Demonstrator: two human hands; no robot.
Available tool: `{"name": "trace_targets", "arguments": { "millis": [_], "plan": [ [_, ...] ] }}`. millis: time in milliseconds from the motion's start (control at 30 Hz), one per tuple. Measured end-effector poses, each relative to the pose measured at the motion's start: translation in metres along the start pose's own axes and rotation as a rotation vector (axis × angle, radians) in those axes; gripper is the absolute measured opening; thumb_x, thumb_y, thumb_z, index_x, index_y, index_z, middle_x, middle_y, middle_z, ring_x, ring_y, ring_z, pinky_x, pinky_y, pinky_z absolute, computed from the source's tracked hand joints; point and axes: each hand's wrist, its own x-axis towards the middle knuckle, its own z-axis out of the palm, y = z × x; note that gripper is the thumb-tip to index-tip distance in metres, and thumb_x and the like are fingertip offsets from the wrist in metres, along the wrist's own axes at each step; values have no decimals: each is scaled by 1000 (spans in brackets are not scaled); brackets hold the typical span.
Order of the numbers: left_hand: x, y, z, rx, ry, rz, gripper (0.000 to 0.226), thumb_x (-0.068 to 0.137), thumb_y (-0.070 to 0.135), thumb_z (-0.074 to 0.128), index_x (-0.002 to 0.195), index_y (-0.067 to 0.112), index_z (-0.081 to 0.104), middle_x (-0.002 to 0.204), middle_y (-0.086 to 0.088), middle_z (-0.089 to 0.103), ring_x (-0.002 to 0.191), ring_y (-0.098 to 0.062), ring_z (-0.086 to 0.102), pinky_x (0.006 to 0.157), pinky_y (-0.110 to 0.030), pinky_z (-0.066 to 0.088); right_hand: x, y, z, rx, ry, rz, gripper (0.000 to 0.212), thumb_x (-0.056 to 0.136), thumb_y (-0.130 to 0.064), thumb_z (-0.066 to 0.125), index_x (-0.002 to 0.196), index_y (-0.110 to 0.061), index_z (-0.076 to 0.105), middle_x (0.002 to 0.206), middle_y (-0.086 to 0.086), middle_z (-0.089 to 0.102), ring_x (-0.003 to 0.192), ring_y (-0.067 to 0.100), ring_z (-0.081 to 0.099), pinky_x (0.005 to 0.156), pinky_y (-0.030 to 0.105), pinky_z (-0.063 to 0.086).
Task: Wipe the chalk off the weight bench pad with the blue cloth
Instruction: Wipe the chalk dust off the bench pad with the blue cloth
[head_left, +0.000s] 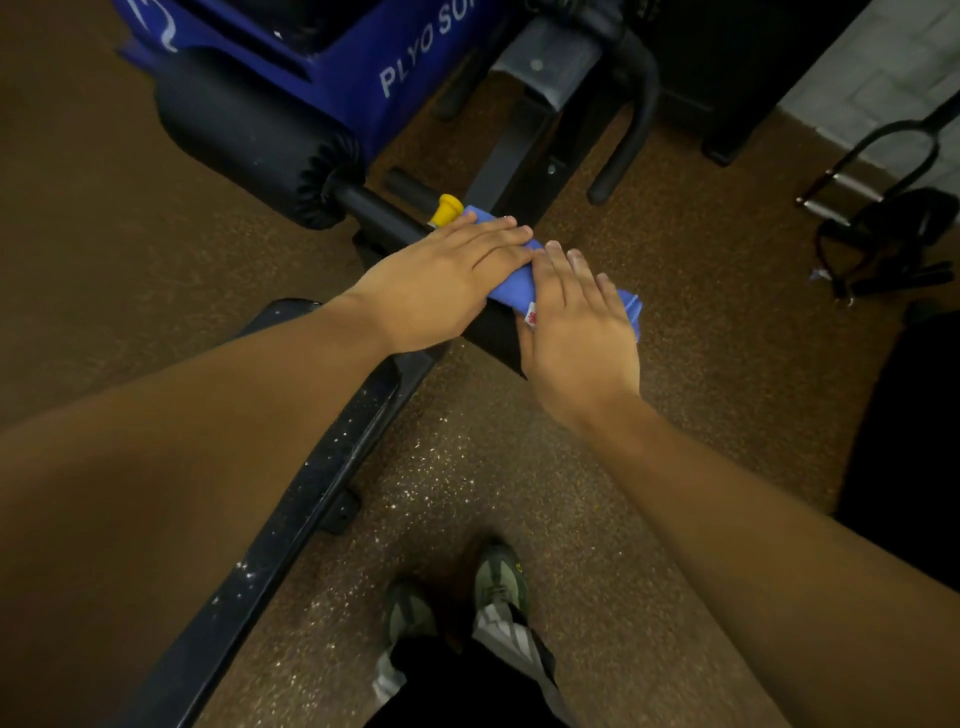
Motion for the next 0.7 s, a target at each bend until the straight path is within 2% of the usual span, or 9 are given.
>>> {"name": "trace_targets", "arguments": {
  "millis": [133,333,500,633,700],
  "plan": [
    [-40,-13,-16,-1,30,-77,54,85,7,36,138,-2,43,143,-24,45,137,-35,37,116,-45,24,7,-37,-1,74,5,-93,54,90,-21,38,138,4,45,141,24,50,133,38,46,107,53,37],
    [-116,-32,-32,22,49,-219,51,89,10,36,138,-4,41,144,-24,44,138,-36,36,115,-47,27,18,-100,6,73,-82,-263,54,95,-15,49,145,3,36,149,23,41,139,35,39,112,49,32],
    [-159,-53,-23,61,-30,-269,53,90,12,32,141,-2,38,146,-23,42,139,-34,34,115,-49,25,20,-138,33,49,-161,-315,57,98,-18,49,149,-1,28,155,19,33,144,31,30,116,46,27],
    [-174,-72,-2,86,-68,-262,58,87,-2,51,143,1,36,149,-20,40,140,-33,33,115,-50,26,22,-150,62,14,-191,-314,59,97,-18,51,148,0,28,155,21,32,144,32,30,116,48,27],
    [-176,-78,6,88,-89,-268,63,85,-4,50,145,2,34,150,-18,38,141,-33,31,116,-48,24,22,-153,76,1,-194,-300,59,96,-17,52,148,1,28,154,22,33,144,33,30,116,48,27]
  ]
}}
